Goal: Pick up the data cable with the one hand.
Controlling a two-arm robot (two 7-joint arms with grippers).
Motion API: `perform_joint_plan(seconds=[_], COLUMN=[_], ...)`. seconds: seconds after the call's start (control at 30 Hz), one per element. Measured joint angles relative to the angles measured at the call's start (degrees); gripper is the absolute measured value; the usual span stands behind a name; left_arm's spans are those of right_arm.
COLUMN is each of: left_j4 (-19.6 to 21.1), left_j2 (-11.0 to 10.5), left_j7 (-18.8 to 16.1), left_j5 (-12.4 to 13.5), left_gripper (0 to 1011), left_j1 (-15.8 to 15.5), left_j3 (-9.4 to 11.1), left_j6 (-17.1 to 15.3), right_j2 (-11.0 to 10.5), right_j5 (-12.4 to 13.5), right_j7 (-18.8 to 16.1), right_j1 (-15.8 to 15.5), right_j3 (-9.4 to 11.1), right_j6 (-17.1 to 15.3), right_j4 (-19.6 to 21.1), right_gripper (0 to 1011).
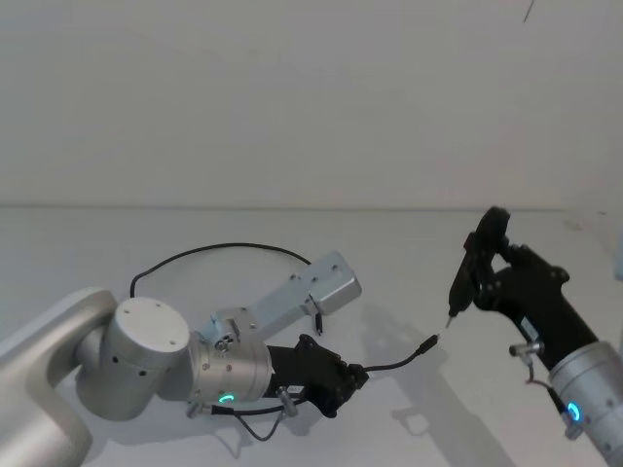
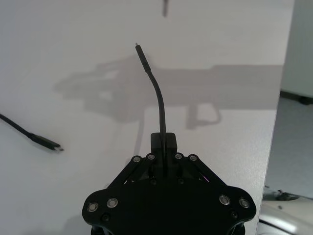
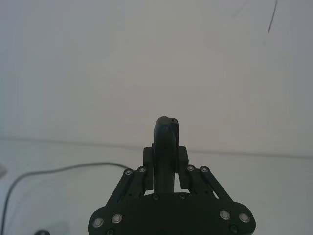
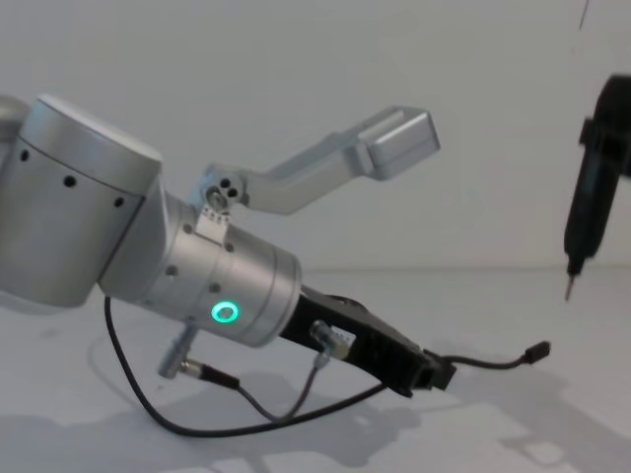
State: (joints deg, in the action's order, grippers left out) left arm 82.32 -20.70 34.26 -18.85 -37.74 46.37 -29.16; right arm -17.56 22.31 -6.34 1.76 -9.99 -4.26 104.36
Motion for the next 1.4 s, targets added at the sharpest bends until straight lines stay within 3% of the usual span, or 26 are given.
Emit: perform_joint_plan(seconds=[0.23,0.57,1.4], left_j4=[1.7,4.1,5.6], left_j2=[-2.6,-5.4,-7.1], left_j7=[2.7,5.1,6.5], left_j5=[1.8,3.3,4.2], left_gripper=[38,38,38], left_j1=[-1.0,-1.5,-1.9], left_j3=[0.6,0.5,0.3], left_j6=[4.8,9.2,12.0], right_j2=[0.7,0.3,-3.2], right_j5=[3.7,6.1,7.2], right_j7=[-1.6,-2.8,-4.1], right_j1=[2.8,5.5,8.4], right_j3=[1.2,2.1,2.3], right_j6=[-1.8,-3.2,-6.9], right_j4=[0.1,-0.9,-4.3], right_gripper=[279,279,279])
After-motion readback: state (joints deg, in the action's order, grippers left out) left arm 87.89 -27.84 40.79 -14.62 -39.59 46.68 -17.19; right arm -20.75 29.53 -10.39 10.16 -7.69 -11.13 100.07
